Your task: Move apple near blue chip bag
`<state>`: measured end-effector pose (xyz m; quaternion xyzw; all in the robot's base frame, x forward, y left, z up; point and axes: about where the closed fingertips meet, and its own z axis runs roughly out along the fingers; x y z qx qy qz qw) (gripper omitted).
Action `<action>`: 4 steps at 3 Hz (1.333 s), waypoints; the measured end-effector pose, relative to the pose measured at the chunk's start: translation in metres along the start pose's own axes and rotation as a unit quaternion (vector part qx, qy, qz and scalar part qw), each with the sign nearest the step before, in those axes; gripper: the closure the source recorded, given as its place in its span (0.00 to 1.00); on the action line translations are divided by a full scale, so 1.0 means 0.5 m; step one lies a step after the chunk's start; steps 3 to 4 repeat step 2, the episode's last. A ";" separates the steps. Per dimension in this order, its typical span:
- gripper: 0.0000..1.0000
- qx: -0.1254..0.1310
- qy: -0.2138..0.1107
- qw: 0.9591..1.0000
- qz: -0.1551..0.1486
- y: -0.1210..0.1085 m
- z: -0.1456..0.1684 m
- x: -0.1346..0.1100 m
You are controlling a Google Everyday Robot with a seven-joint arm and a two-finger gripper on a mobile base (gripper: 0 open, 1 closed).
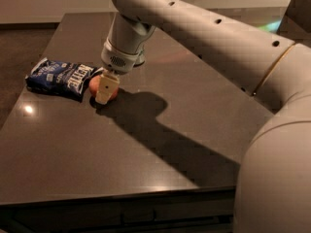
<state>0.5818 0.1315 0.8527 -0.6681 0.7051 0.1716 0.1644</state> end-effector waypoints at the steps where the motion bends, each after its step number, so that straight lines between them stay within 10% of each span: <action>1: 0.00 -0.001 0.001 1.000 -0.001 0.001 0.003 -0.001; 4: 0.00 -0.001 0.001 1.000 -0.001 0.001 0.004 -0.001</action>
Offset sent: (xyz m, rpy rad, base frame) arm -0.0005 0.0010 -0.0013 -0.0009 0.0017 0.0021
